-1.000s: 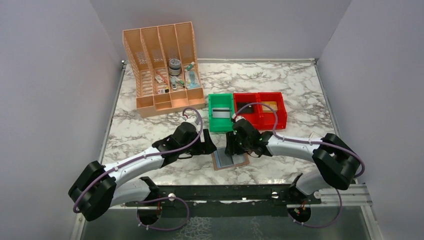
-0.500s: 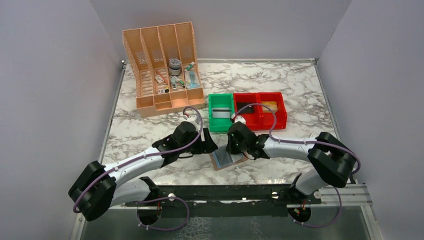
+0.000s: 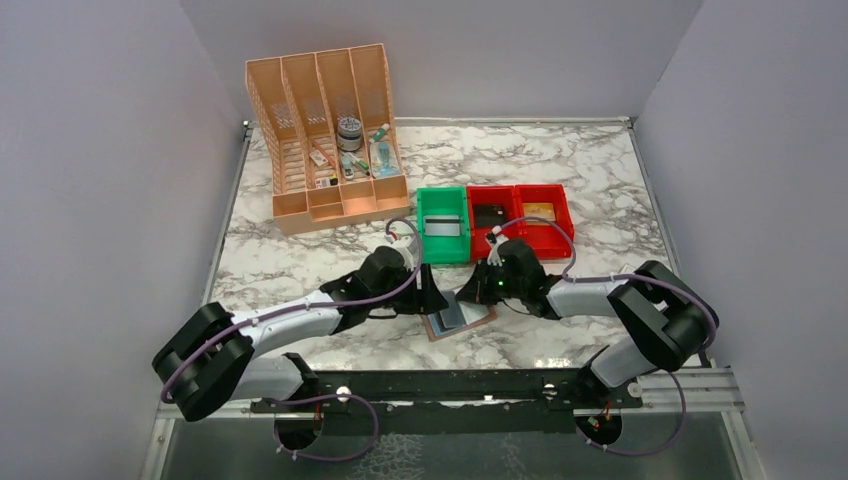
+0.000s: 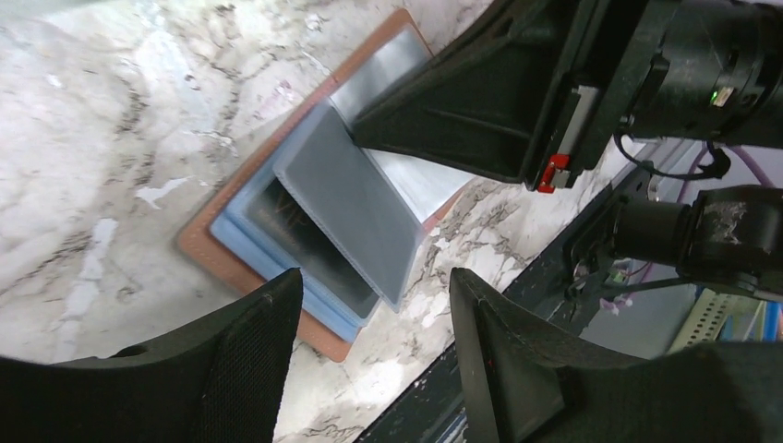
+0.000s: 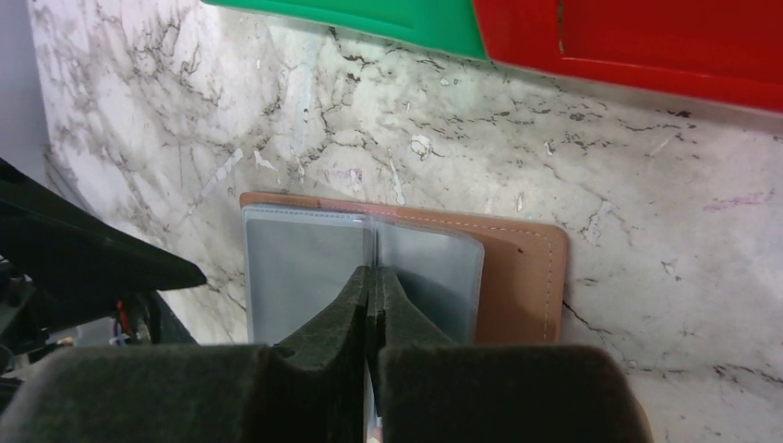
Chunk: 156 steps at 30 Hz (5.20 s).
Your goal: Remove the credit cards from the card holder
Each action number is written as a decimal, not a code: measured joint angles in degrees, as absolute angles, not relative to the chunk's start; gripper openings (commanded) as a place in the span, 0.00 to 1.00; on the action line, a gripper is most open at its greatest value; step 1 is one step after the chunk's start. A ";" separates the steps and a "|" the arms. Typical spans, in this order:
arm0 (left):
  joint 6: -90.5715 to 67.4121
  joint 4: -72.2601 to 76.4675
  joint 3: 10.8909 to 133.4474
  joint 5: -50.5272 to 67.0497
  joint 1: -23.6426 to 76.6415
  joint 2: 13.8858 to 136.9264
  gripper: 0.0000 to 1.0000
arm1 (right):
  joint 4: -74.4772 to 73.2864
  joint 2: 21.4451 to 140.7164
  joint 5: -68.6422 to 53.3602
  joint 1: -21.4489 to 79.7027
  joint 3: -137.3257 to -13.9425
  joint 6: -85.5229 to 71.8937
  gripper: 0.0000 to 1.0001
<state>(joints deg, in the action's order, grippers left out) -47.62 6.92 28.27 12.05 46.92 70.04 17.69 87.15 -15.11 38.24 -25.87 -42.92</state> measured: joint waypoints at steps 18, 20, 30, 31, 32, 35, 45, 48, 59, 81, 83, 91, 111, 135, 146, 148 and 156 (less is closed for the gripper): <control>-54.92 14.41 28.14 11.35 49.98 77.78 0.58 | 23.68 90.61 -20.99 36.01 -24.62 -43.35 0.01; -55.51 15.09 28.05 11.11 50.28 78.32 0.56 | 23.86 90.70 -21.26 35.92 -24.62 -43.38 0.01; -57.10 21.80 30.44 11.97 51.66 85.41 0.54 | 16.78 84.86 -20.10 35.81 -25.17 -43.72 0.37; -57.10 22.11 30.87 11.97 51.81 85.82 0.54 | 14.44 83.29 -19.00 35.59 -25.36 -43.72 0.37; -57.10 22.28 31.20 11.97 51.88 86.06 0.55 | 11.57 81.49 -17.50 35.07 -25.56 -43.55 0.37; -57.06 22.76 32.47 12.03 51.88 86.76 0.54 | 3.70 76.38 -12.97 31.14 -25.76 -43.44 0.37; -55.77 23.92 40.45 14.41 53.23 95.37 0.55 | -9.69 64.14 -6.07 23.88 -26.33 -42.52 0.37; -55.35 23.97 42.52 15.57 54.11 97.45 0.55 | -12.38 61.89 -4.38 23.77 -26.83 -42.41 0.37; -53.82 24.21 43.46 18.39 55.72 99.00 0.57 | -16.05 53.58 -3.01 23.51 -26.85 -42.13 0.29; -50.46 18.68 43.29 12.95 55.44 94.37 0.59 | -3.55 67.20 -20.91 23.18 -18.72 -44.66 0.15; -49.89 18.13 44.69 13.28 55.44 95.57 0.59 | -1.85 67.22 -20.64 23.18 -17.91 -45.98 0.15; -47.48 12.29 48.99 11.86 55.40 98.98 0.59 | 0.97 66.46 -19.31 23.20 -16.21 -49.36 0.13; -46.26 7.66 52.07 8.08 56.25 101.23 0.56 | -4.69 63.75 -15.42 23.11 -17.19 -47.90 0.13; -54.65 18.50 46.46 8.91 55.51 101.34 0.50 | -2.28 69.04 -18.83 22.20 -18.59 -44.80 0.01; -56.60 19.11 45.41 8.25 55.13 101.10 0.37 | -0.40 70.63 -20.86 21.63 -18.57 -44.56 0.01; -57.04 19.49 44.80 8.08 54.87 100.82 0.36 | 0.56 71.26 -21.34 21.63 -18.55 -44.47 0.01; -57.98 19.62 43.29 7.03 54.76 99.77 0.25 | 3.05 72.71 -22.63 21.56 -18.35 -44.49 0.01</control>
